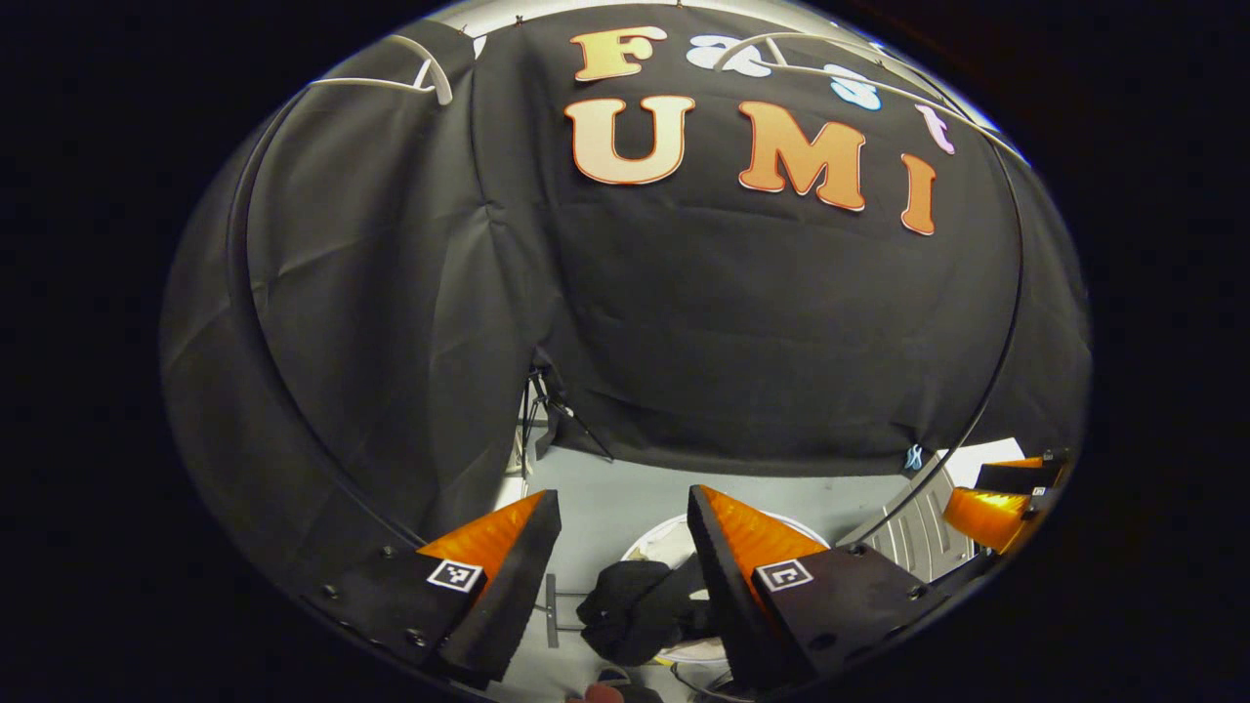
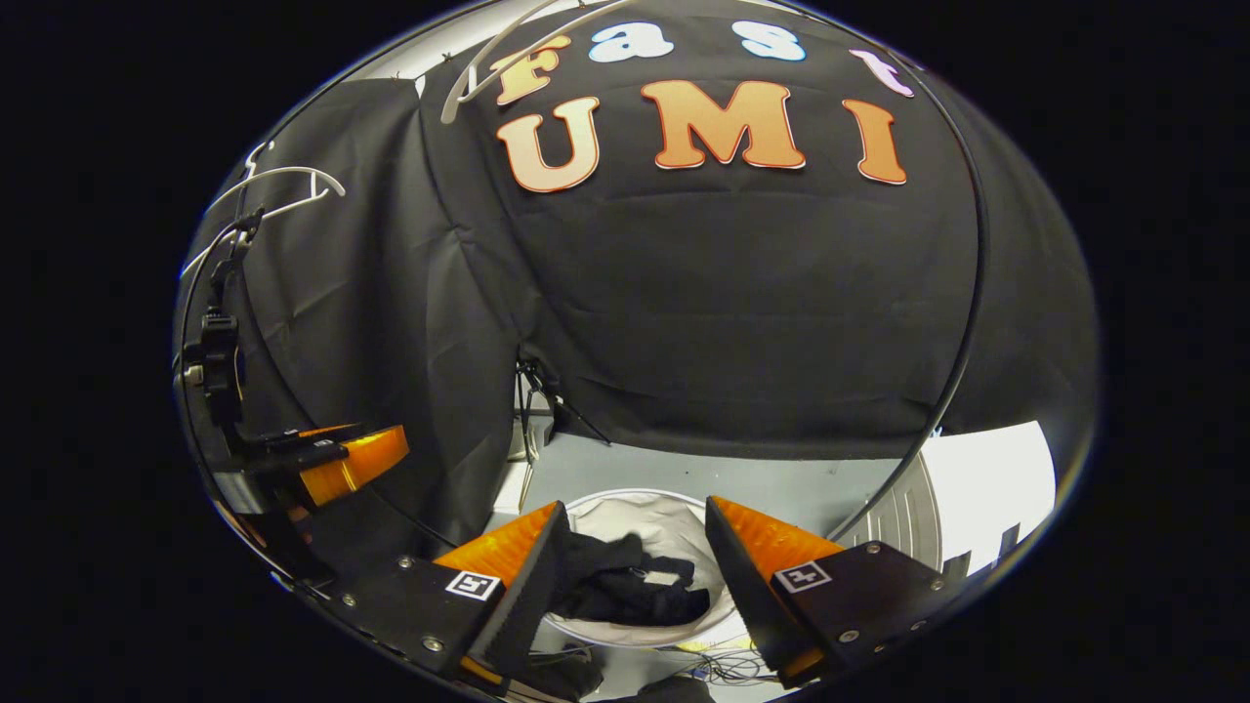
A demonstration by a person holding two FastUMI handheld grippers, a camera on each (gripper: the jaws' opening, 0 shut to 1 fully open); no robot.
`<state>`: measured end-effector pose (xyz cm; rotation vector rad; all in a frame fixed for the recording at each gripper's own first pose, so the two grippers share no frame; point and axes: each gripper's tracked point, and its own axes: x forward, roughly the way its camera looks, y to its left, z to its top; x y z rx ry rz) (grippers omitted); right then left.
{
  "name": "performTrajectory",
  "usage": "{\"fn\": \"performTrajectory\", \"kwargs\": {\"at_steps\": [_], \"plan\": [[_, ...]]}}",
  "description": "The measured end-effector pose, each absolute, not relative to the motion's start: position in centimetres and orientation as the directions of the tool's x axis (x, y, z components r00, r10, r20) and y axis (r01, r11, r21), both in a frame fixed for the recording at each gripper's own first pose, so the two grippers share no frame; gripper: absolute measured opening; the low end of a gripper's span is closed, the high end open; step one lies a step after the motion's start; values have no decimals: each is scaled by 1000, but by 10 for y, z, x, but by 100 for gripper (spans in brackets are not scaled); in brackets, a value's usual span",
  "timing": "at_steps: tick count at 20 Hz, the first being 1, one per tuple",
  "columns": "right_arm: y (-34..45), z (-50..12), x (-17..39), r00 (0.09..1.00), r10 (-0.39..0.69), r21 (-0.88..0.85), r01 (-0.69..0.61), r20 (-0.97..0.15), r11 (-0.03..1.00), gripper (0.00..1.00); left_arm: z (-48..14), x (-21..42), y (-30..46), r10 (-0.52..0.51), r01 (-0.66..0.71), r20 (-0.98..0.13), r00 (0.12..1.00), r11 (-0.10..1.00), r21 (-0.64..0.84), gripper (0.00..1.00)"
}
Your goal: Grasp the clothes on the hanger with both hands and then place them into the laundry hamper below.
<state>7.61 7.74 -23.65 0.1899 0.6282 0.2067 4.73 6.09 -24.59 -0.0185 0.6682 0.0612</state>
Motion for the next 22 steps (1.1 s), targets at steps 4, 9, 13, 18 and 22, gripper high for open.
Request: {"fn": "performTrajectory", "kwargs": {"at_steps": [4,9,13,18,22], "plan": [[65,-244,73,788,201,210,-93,-581,973,87,-245,45,60,49,-69,-616,786,998,-8,87],[48,-264,59,759,158,202,-36,-632,979,91,-247,38,59,49,-69,-621,782,998,-8,87],[32,-248,61,785,120,179,-12,-608,984,92,-230,40,62,53,-72,-584,810,997,-10,87],[18,-205,72,841,84,154,-1,-534,988,92,-190,60,62,48,-80,-511,858,996,-42,87],[13,-164,81,885,80,150,-11,-459,989,92,-154,70,59,43,-70,-445,894,997,-45,91]]}}
